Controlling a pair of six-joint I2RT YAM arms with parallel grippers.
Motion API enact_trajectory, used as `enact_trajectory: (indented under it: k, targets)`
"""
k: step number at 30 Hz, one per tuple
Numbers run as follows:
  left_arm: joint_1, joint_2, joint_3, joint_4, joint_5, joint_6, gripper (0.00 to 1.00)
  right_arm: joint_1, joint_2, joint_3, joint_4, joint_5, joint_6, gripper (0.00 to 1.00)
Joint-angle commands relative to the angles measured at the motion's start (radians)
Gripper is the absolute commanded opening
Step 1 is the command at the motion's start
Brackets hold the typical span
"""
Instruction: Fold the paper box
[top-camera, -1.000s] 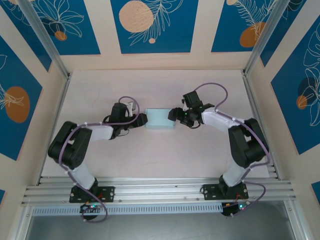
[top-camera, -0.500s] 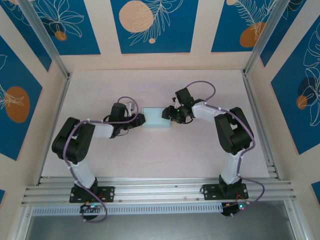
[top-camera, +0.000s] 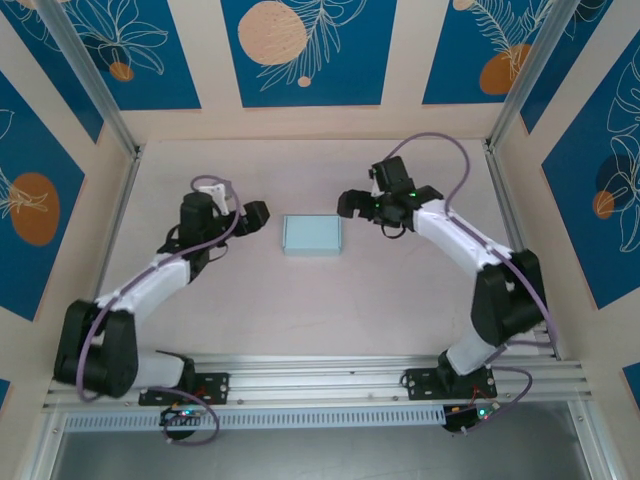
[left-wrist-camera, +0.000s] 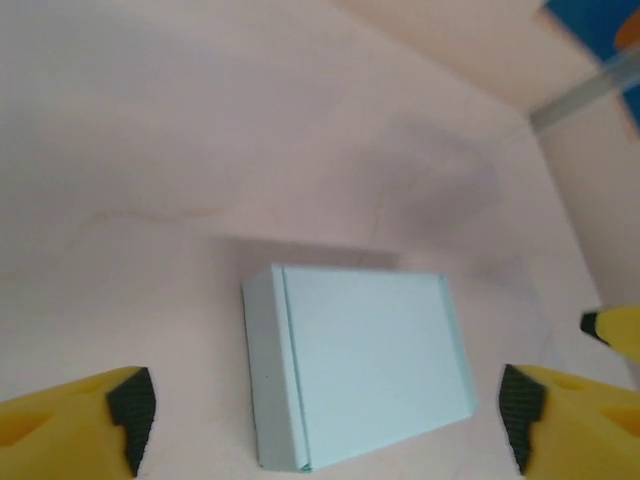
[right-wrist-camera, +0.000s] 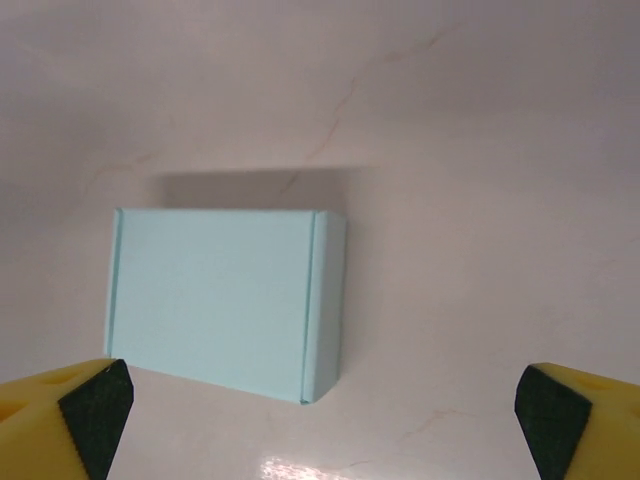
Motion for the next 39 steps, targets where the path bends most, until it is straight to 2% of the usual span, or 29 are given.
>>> enact_trajectory:
  k: [1, 7, 11, 15, 18, 21, 26, 30, 36, 39]
  targets:
    - [0.025, -0.102, -0.036, -0.166, -0.137, 0.117, 1.00, -0.015, -0.096, -0.060, -0.084, 0.153, -0.051, 1.00]
    - [0.043, -0.346, -0.137, -0.277, -0.363, 0.264, 1.00, -0.044, -0.295, -0.221, -0.041, 0.303, -0.070, 1.00]
    - [0.048, -0.485, -0.254, -0.216, -0.453, 0.337, 1.00, -0.071, -0.428, -0.373, 0.048, 0.400, -0.060, 1.00]
    - [0.050, -0.534, -0.362, -0.100, -0.513, 0.404, 1.00, -0.120, -0.516, -0.491, 0.147, 0.435, -0.070, 1.00]
    - [0.053, -0.516, -0.429, -0.001, -0.535, 0.454, 1.00, -0.141, -0.557, -0.582, 0.270, 0.451, -0.150, 1.00]
    - [0.058, -0.481, -0.491, 0.125, -0.550, 0.517, 1.00, -0.146, -0.596, -0.703, 0.468, 0.445, -0.256, 1.00]
    - [0.105, -0.400, -0.551, 0.292, -0.537, 0.578, 1.00, -0.178, -0.614, -0.835, 0.714, 0.351, -0.401, 1.00]
    - [0.146, -0.304, -0.566, 0.406, -0.460, 0.598, 1.00, -0.235, -0.581, -0.857, 0.793, 0.282, -0.440, 1.00]
    - [0.158, -0.143, -0.564, 0.623, -0.385, 0.650, 1.00, -0.338, -0.505, -0.876, 0.893, 0.193, -0.422, 1.00]
    - [0.158, -0.072, -0.533, 0.658, -0.340, 0.653, 1.00, -0.367, -0.472, -0.882, 0.937, 0.164, -0.420, 1.00]
